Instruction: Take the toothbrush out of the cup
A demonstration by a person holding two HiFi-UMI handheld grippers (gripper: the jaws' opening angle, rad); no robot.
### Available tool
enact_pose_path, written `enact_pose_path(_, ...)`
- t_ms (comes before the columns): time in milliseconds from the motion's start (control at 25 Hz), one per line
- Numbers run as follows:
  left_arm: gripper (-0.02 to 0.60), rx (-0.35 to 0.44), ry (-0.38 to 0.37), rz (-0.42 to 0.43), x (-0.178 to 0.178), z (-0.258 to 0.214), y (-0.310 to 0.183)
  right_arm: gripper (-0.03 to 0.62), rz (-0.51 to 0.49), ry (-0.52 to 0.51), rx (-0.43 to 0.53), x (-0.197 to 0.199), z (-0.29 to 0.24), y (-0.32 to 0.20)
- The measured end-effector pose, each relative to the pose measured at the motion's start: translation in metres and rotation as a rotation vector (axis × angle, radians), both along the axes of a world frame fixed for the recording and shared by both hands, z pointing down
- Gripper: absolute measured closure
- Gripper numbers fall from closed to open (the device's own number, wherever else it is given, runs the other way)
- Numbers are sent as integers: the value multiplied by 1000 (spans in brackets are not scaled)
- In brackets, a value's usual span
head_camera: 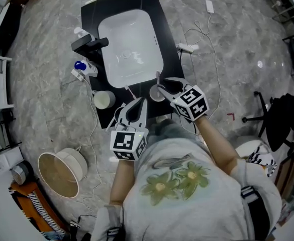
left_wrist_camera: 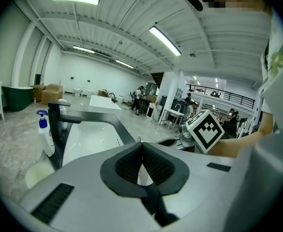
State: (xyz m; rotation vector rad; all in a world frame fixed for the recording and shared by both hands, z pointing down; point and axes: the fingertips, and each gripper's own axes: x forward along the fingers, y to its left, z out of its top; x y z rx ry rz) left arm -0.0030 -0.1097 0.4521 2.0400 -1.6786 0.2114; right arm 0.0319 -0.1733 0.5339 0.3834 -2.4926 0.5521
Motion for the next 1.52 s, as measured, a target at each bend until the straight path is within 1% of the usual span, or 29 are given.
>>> enact_pose_path(240,563,-15,1,-14,-3,9,-2,477,-6,52,-24,-7,25,-7)
enact_pose_path(440,563,-31,1,-10,-5,14,-5,477,-28,56,-59,-11,38,-6)
enact_pose_path(600,563,-28,5,-4,-5,14,-8,491,-47,79,-58,-13,43,-6)
enact_pose_path(800,563,-36,5,0,-4,15,-7,502,-64,70,-66,-13,44,-5)
enact_pose_path(1120,563,-38,4,4,-4,17,-5,511,-65,66,-37,-11,41,-5)
enact_pose_path(1320,563,-36,4,1,-3,15,-2,530,-65,33,-40,-10,33,-4)
enact_pose_path(1520,563,-36,-5,3,-1,15,1,531,-77,19,-41,-8,25,2)
